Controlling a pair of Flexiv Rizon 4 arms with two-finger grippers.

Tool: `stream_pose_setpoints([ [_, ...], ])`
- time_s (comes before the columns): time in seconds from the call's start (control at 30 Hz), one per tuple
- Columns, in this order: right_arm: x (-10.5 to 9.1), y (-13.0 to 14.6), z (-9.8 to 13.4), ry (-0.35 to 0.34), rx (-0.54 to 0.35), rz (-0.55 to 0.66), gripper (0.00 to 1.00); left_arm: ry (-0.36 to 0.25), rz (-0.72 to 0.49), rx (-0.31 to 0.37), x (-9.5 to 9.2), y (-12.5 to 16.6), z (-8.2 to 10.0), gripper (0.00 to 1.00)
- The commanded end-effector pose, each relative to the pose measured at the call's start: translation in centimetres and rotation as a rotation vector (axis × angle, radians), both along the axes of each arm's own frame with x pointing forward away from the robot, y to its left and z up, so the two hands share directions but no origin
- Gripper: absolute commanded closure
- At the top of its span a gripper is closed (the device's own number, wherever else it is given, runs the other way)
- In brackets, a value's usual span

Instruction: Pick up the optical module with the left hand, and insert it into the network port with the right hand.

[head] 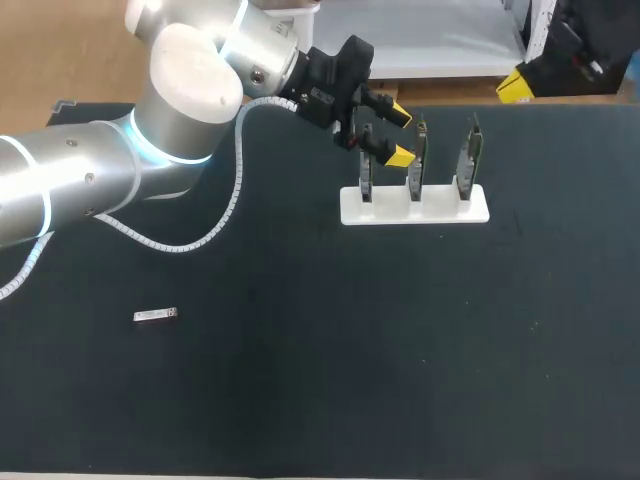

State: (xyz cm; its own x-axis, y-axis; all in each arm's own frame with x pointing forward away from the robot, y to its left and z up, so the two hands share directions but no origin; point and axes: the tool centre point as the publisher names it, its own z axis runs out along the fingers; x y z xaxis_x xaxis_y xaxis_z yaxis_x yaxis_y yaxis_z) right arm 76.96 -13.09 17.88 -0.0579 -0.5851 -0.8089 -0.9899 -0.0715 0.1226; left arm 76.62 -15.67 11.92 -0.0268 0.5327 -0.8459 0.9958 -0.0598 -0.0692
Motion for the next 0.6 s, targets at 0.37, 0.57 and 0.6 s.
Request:
stream_pose_setpoints([
  [0.37,-0.2,-0.1,-1.3,0.002,0.0,-0.017,1.0,0.003,-0.002,0.005,0.1,-0.1,0.1,0.0],
  [0.57,-0.3,0.0,-1.7,0.005,0.001,-0.048,1.0,0.003,-0.002,0.005,0.1,-0.1,0.1,0.0],
  [0.6,-0.3,0.1,-1.7,0.005,0.001,-0.05,1.0,0.003,-0.002,0.005,0.1,-0.1,0.1,0.0],
])
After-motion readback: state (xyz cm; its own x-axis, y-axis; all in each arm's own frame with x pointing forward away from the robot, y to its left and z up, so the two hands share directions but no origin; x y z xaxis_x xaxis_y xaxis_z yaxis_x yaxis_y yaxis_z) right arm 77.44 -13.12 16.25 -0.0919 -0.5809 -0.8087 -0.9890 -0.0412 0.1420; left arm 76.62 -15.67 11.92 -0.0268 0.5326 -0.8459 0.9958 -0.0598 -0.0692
